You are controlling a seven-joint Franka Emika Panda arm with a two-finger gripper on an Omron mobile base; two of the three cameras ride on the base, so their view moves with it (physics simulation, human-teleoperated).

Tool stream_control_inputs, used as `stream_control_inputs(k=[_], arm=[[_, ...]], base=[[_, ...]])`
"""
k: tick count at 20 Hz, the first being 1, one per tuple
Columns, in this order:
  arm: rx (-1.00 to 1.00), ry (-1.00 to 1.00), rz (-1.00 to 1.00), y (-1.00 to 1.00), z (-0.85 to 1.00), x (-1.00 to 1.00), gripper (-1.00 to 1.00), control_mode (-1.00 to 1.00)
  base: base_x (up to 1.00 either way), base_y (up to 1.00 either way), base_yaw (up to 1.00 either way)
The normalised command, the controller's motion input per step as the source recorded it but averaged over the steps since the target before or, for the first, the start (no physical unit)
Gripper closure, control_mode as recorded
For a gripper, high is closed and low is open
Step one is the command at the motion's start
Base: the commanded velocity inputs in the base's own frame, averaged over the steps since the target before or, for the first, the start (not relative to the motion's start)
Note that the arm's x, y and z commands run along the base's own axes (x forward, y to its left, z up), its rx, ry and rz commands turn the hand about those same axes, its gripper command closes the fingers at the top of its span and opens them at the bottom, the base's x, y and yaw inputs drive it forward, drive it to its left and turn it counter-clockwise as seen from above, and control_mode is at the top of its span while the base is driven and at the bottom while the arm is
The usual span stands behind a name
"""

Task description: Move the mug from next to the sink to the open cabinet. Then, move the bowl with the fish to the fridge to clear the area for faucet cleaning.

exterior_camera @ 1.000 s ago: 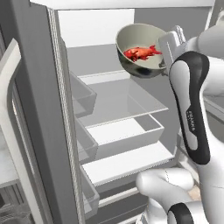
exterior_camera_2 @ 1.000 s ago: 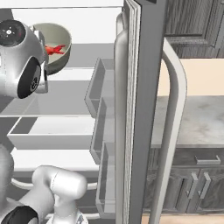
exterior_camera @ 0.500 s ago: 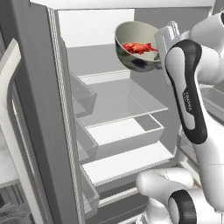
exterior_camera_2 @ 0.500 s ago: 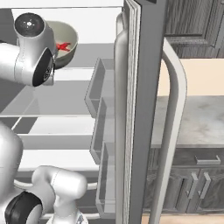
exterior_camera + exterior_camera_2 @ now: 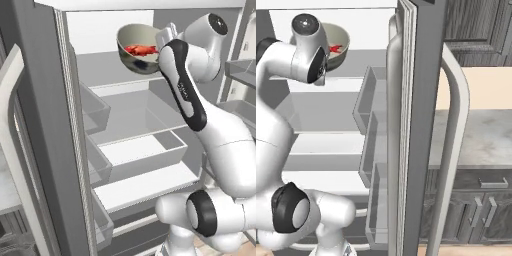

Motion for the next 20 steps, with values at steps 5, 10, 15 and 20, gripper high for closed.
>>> stream_control_inputs(k=[5,10,15,20], arm=[[0.00,0.09,-0.01,0.26,-0.07,0.84,1.00,-1.00],[0.00,0.13,0.00,0.22,-0.36,0.47,1.00,-1.00],[0.00,0.11,0.00,0.18,-0.37,0.31,1.00,-1.00],[0.00,0.02,0.00,0.07,-0.03,0.23,-1.00,-1.00]], base=[[0.00,0.00,0.00],[0.00,0.00,0.00],[0.00,0.00,0.00],[0.00,0.00,0.00]])
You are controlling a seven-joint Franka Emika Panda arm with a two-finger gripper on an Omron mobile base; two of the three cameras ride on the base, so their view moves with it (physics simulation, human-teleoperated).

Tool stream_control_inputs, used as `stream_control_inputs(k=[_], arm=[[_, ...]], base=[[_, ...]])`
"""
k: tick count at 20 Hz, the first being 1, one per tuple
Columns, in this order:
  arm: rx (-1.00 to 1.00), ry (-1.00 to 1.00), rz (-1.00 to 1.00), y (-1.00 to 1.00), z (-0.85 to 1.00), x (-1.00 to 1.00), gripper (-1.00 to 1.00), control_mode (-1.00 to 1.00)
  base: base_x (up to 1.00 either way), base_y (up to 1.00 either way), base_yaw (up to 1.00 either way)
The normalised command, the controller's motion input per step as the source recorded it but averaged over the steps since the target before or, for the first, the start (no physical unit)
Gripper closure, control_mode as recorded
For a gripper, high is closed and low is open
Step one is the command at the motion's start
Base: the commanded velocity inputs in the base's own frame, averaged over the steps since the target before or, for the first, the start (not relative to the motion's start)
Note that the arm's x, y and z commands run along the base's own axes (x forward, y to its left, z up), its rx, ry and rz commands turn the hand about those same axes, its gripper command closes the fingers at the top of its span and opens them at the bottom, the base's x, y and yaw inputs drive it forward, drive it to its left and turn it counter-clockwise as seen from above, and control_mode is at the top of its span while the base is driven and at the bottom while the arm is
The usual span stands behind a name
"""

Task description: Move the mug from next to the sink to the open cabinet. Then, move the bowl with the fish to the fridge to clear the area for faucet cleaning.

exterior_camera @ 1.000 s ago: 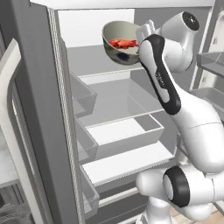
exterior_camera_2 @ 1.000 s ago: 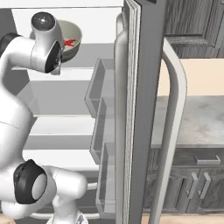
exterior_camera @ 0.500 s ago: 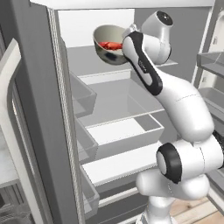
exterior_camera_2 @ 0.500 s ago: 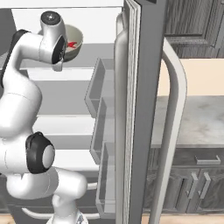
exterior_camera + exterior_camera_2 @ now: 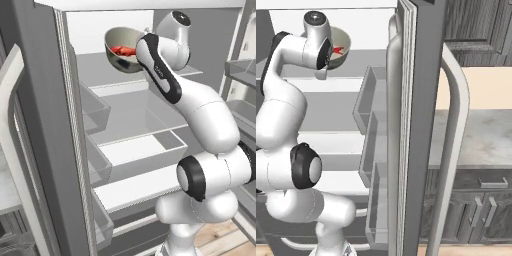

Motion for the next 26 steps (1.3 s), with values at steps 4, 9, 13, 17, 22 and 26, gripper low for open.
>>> stream_control_inputs(k=[4,9,13,17,22,26], arm=[[0.00,-0.10,-0.01,0.00,0.01,-0.14,-1.00,-1.00],[0.00,-0.43,-0.06,0.00,0.19,-0.51,-1.00,-1.00],[0.00,-0.50,-0.08,0.00,0.36,-0.63,-1.00,-1.00],[0.02,-0.55,-0.09,0.00,0.43,-0.97,-1.00,-1.00],[0.00,-0.56,-0.09,0.00,0.60,-1.00,-1.00,-1.00],[0.03,-0.47,-0.10,-0.08,0.26,-1.00,-1.00,-1.00]], base=[[0.00,0.00,0.00],[0.00,0.00,0.00],[0.00,0.00,0.00],[0.00,0.00,0.00],[0.00,0.00,0.00],[0.00,0.00,0.00]])
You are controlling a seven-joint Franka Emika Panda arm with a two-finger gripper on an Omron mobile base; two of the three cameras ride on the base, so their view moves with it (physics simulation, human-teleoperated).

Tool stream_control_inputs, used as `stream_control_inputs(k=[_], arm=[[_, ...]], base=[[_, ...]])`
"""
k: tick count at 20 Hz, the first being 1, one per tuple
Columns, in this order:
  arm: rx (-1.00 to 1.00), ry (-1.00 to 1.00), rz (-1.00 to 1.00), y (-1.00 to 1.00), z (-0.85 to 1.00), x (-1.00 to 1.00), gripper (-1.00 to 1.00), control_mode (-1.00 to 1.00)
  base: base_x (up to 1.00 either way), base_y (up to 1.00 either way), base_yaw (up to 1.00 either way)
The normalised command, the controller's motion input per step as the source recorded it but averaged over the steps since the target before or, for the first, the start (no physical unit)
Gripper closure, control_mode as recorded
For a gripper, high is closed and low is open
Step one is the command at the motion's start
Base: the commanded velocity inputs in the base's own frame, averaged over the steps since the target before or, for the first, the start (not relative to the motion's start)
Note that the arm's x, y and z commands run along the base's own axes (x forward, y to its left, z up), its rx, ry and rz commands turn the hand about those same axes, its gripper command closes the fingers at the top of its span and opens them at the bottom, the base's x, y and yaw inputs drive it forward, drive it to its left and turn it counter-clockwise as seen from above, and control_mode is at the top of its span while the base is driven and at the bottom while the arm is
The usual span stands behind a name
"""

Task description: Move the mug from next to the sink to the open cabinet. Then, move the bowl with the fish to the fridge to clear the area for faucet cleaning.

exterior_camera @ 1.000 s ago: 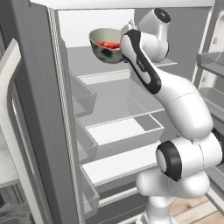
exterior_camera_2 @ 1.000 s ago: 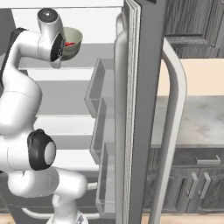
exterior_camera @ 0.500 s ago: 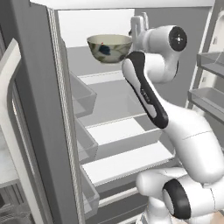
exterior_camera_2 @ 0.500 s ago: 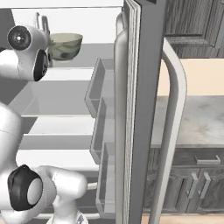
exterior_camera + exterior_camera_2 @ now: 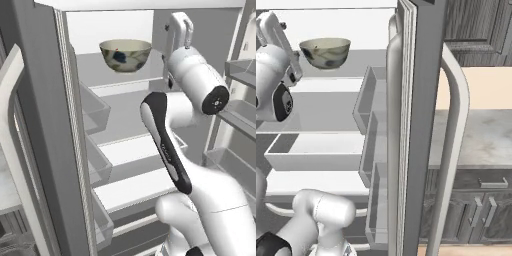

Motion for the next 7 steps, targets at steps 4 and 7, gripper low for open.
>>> stream_control_inputs(k=[4,7], arm=[[0.01,-0.15,-0.07,-0.21,-0.34,-1.00,-1.00,-1.00],[0.00,0.00,-0.04,-0.11,-0.93,-1.00,-1.00,-1.00]], base=[[0.00,0.00,0.00],[0.00,0.00,0.00]])
